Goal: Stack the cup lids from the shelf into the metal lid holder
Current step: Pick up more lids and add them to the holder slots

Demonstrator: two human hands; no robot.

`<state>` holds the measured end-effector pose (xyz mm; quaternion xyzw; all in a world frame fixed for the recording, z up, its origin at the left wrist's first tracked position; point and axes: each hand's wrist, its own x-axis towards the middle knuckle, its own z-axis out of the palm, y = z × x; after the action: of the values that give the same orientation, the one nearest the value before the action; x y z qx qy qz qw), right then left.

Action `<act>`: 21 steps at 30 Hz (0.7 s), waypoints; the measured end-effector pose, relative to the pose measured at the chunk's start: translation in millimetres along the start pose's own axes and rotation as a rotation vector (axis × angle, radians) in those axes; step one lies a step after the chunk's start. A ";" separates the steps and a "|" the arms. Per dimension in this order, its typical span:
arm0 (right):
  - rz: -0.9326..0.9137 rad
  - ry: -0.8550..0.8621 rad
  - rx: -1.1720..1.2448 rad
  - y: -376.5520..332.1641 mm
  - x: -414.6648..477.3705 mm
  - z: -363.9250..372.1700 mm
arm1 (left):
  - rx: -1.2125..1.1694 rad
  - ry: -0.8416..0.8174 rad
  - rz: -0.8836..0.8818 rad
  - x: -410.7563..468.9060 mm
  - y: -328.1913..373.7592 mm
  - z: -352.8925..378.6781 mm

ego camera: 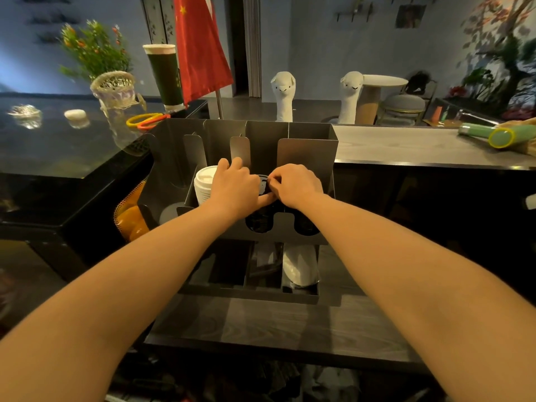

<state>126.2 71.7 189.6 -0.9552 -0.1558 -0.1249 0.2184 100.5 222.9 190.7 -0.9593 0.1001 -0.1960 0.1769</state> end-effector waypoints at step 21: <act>0.088 0.168 0.145 -5.3 -20.1 -11.0 | -0.279 0.195 -0.012 -11.4 -0.8 -7.4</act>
<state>104.0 66.3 195.0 -0.9289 -0.1034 -0.1833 0.3048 87.2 224.3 193.5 -0.9516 0.1371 -0.2734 0.0302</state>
